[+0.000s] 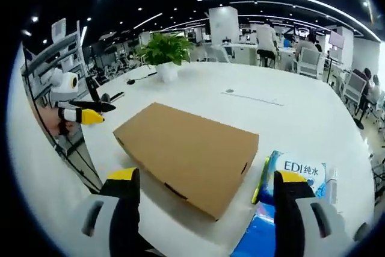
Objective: Operate the shoe box by opening the lid, removing the specified soft item, and placing it in the target area until the item is outside and the box remains undamaged.
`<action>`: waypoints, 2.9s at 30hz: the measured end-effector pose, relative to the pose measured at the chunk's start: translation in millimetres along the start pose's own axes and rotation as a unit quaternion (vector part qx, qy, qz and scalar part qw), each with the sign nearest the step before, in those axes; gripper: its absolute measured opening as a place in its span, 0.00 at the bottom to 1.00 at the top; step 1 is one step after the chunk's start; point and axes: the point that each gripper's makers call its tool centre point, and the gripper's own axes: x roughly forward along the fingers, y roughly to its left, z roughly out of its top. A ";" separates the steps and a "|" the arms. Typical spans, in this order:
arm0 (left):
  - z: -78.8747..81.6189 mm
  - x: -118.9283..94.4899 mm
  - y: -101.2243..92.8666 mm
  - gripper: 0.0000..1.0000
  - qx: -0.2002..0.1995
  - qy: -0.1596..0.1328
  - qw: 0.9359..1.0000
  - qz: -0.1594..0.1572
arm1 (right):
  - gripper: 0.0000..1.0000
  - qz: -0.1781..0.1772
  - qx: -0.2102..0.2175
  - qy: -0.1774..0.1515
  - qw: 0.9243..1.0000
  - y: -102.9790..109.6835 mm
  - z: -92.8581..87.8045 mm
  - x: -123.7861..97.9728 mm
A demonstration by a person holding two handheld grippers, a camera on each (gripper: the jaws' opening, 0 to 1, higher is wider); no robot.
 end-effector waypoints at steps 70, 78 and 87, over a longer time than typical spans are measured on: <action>-72.1 44.1 -4.3 0.57 0.072 0.135 0.988 0.011 | 0.79 0.005 -0.099 0.081 0.992 16.5 -38.9 51.7; -72.8 42.9 -5.0 0.57 0.057 0.136 0.989 0.009 | 0.79 0.007 -0.101 0.083 0.991 15.8 -39.3 51.8; -74.9 39.8 -11.9 0.57 0.046 0.135 0.990 0.004 | 0.79 0.005 -0.105 0.093 0.990 15.1 -43.7 46.1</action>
